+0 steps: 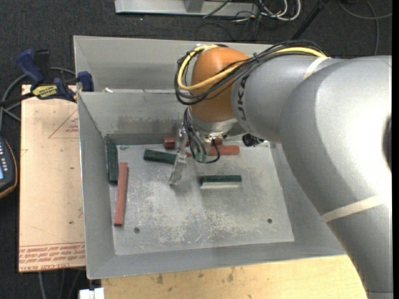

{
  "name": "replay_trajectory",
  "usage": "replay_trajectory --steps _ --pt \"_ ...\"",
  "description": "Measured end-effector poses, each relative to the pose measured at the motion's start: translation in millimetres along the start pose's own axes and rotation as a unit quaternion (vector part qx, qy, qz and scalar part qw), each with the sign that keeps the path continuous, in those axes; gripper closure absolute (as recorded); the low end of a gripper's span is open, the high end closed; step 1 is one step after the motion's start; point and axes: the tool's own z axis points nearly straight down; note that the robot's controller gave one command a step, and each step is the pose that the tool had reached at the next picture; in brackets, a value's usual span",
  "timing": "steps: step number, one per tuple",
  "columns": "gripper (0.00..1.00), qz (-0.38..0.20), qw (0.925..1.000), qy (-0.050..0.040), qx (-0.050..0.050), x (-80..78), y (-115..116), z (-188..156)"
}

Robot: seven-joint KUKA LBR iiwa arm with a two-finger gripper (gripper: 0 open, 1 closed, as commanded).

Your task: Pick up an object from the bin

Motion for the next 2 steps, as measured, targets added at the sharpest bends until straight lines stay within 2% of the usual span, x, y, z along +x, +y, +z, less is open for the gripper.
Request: replay_trajectory --steps 1,2 --pt "1.0 0.0 1.0 -0.0032 -0.001 -1.6 0.1 -1.3" --pt "0.0 0.0 1.0 0.0002 0.0 0.2 0.0 0.2"
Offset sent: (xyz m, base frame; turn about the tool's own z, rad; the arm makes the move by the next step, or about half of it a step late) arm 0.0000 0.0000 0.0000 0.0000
